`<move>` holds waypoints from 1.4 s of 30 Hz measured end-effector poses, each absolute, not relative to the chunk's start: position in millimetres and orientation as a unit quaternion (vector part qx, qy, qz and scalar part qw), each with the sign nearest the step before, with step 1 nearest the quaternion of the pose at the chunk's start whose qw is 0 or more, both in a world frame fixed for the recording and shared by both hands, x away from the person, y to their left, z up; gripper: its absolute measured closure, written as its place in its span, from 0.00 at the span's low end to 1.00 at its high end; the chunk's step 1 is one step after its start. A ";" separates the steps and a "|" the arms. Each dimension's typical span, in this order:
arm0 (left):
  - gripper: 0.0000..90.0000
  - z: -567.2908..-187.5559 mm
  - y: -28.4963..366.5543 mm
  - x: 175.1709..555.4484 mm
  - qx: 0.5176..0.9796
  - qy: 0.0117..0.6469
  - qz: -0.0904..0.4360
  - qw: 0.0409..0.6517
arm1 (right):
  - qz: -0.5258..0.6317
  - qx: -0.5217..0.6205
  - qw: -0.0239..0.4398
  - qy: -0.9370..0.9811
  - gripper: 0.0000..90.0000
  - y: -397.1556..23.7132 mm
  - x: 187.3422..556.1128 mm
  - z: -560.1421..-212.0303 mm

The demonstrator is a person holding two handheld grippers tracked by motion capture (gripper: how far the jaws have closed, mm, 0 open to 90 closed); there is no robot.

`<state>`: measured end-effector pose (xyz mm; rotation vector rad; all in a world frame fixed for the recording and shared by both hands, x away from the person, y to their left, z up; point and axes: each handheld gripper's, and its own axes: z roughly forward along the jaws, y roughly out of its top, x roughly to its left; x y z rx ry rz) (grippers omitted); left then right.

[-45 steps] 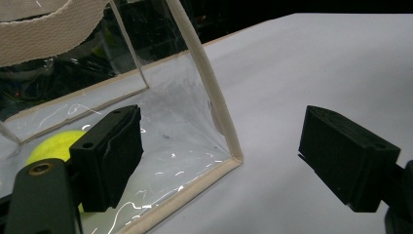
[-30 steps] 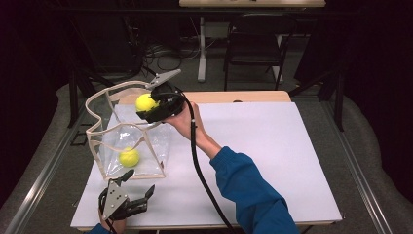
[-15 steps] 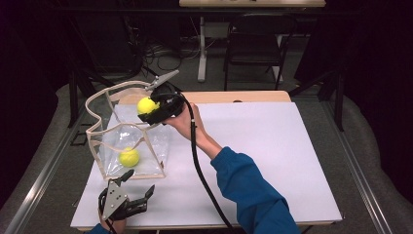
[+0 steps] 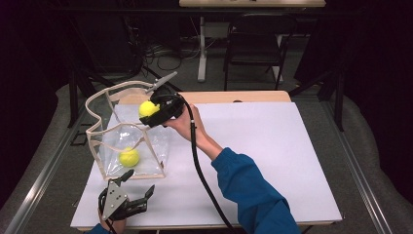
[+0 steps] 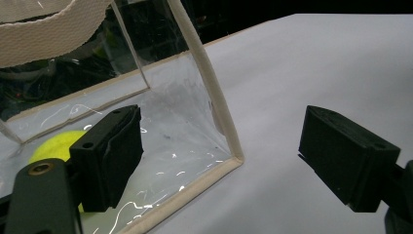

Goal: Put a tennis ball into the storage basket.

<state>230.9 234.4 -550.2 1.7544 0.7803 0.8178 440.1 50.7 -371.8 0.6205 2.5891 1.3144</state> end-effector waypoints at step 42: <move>0.18 -550.3 234.0 230.9 0.727 0.323 0.339 0.503 | 0.406 0.221 0.074 0.883 0.20 53.1 442.1 -371.9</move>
